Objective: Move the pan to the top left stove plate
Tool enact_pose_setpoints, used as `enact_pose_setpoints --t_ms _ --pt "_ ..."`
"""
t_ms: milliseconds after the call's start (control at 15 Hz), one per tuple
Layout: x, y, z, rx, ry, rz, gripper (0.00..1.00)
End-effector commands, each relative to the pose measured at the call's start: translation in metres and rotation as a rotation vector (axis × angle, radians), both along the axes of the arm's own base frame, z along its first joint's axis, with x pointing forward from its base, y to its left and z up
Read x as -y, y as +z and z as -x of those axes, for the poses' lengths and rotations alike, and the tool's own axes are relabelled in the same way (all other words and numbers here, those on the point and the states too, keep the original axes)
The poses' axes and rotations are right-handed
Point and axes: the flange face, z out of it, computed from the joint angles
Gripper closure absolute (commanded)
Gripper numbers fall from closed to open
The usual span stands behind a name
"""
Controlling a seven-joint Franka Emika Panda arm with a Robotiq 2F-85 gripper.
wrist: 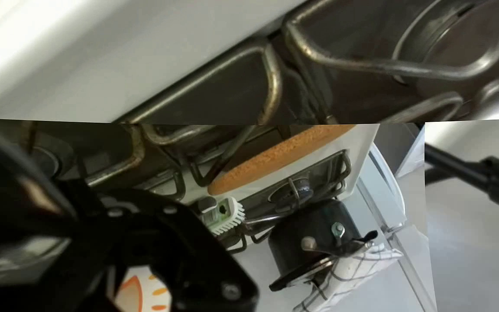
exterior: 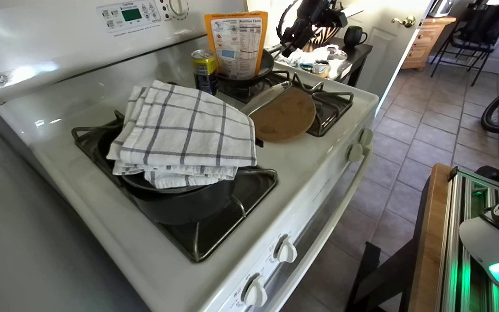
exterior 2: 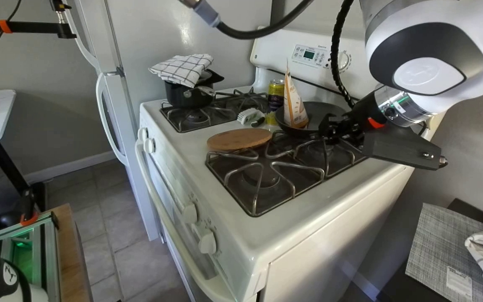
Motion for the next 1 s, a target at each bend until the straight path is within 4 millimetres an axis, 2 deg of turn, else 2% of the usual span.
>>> enact_pose_setpoints --t_ms 0,600,933 --pt "0.006 0.012 -0.006 -0.028 -0.064 -0.063 0.97" --pt "0.012 0.025 -0.008 -0.084 -0.095 -0.187 0.97" --pt "0.022 0.047 0.0 -0.112 -0.083 -0.217 0.97"
